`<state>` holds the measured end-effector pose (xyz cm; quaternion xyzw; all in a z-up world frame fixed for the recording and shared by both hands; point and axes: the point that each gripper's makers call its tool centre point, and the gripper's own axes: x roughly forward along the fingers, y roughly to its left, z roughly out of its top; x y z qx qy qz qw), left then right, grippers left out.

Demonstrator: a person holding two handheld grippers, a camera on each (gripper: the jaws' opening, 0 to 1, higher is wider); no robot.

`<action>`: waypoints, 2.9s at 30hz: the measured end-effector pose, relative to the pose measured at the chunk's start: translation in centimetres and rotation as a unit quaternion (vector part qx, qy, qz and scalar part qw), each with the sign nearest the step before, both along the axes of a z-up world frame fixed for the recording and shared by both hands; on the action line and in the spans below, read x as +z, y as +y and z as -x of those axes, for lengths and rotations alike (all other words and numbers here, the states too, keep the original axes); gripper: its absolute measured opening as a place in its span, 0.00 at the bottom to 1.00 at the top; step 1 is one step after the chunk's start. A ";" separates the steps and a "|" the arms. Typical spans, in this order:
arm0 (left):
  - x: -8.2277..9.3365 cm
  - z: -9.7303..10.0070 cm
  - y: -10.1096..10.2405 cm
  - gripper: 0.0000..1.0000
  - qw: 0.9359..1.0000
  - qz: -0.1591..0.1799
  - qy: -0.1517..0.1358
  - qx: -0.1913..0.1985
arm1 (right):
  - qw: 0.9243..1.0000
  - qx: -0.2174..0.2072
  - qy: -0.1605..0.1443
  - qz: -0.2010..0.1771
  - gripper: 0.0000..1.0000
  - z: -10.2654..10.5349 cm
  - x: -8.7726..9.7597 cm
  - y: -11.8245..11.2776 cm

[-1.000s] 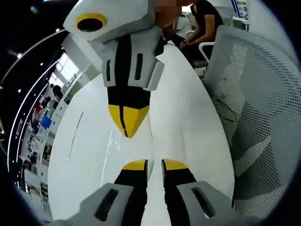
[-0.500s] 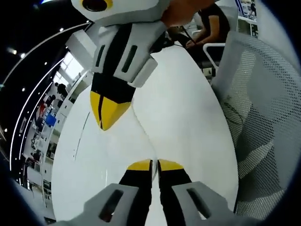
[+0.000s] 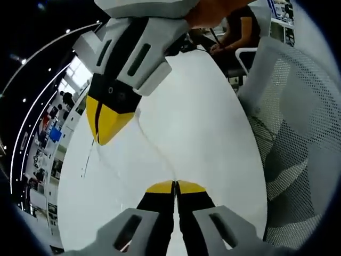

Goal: Open the resealable bag by pulling the two sides of the seal apart until the entire bag opening is separated and visibly accessible.

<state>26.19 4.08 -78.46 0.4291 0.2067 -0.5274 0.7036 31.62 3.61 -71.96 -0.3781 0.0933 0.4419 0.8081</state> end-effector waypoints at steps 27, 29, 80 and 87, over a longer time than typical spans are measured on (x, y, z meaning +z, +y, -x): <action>0.0 -0.2 3.0 0.08 0.996 0.055 0.019 0.071 | 0.993 0.001 0.088 0.079 0.00 -0.1 -6.9 -0.9; 0.0 -0.1 3.2 0.08 0.996 0.057 0.015 0.074 | 0.992 0.001 0.089 0.085 0.00 -0.3 -7.3 -0.9; -1.4 1.8 9.2 0.16 0.982 0.076 0.035 0.167 | 0.984 -0.013 0.175 -0.017 0.52 -0.5 -7.6 -0.3; 0.0 1.2 10.0 0.43 0.967 0.128 0.033 0.218 | 0.978 -0.024 0.181 -0.100 0.83 1.1 -4.9 -0.1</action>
